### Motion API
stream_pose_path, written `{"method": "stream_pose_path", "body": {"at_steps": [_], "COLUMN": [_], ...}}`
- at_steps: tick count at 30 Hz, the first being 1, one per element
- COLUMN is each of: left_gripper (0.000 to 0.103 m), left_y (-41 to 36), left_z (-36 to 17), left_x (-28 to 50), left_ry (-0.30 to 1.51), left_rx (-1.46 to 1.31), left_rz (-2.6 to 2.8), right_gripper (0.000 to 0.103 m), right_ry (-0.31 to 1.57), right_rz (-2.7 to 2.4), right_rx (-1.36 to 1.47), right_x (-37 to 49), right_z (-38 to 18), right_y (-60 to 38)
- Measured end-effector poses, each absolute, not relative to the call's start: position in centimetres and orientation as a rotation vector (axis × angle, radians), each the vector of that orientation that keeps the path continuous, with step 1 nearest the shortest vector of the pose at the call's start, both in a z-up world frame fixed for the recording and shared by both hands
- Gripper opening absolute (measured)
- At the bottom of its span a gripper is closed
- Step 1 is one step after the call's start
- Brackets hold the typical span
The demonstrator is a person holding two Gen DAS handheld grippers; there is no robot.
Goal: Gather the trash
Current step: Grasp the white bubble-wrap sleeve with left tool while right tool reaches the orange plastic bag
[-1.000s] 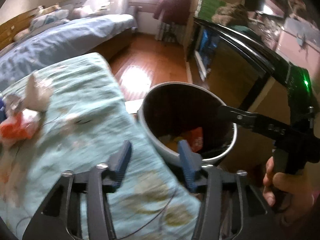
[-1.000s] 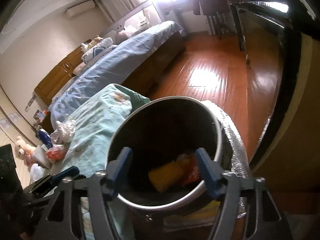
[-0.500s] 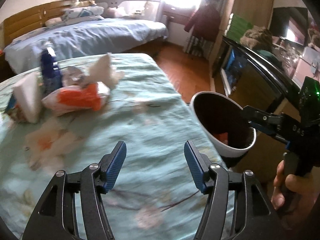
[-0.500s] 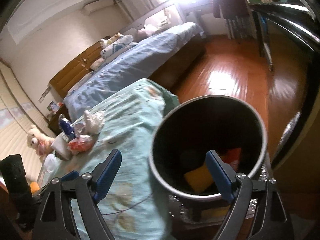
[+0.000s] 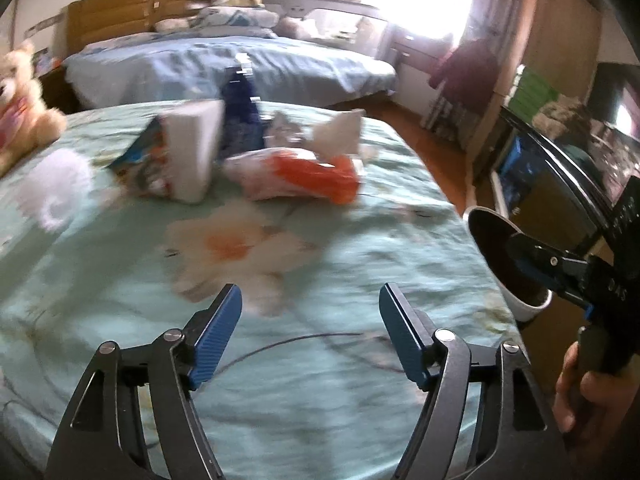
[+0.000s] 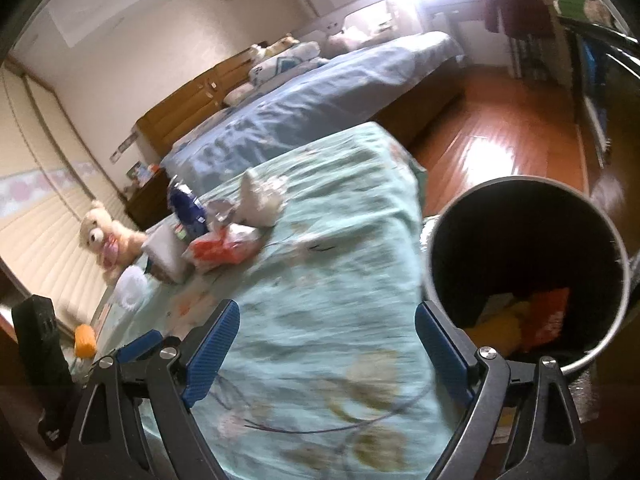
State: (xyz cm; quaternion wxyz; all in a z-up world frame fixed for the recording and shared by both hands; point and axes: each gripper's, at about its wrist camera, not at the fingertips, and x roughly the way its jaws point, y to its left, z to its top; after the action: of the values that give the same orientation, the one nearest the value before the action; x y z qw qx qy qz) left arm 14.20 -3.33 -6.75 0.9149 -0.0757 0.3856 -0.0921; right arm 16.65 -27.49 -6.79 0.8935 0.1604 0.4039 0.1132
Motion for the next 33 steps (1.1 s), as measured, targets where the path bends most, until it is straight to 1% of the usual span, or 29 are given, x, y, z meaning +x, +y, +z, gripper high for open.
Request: {"method": "stream_pose_path", "body": {"at_steps": [4, 16, 33], "left_gripper": [0.075, 0.076, 0.076], "left_y": [-1.0, 4.6, 10.6], "left_z": [-7.2, -8.1, -8.5], "left_x": [14.0, 13.6, 14.7], "left_ry": [0.799, 0.799, 0.801], "left_rx": [-0.191, -0.253, -0.294], "left_rz": [-0.137, -0.029, 0.086], "right_gripper": [0.091, 0.091, 0.091], "right_ry": [0.852, 0.885, 0.913], "right_rz": [0.274, 0.352, 0.393], "right_rx": [0.311, 0.258, 0.233], "right_x": [17.0, 18.7, 21.1], "right_z": [-7.1, -8.1, -9.0], "right_y": [-25.3, -20.1, -16.3]}}
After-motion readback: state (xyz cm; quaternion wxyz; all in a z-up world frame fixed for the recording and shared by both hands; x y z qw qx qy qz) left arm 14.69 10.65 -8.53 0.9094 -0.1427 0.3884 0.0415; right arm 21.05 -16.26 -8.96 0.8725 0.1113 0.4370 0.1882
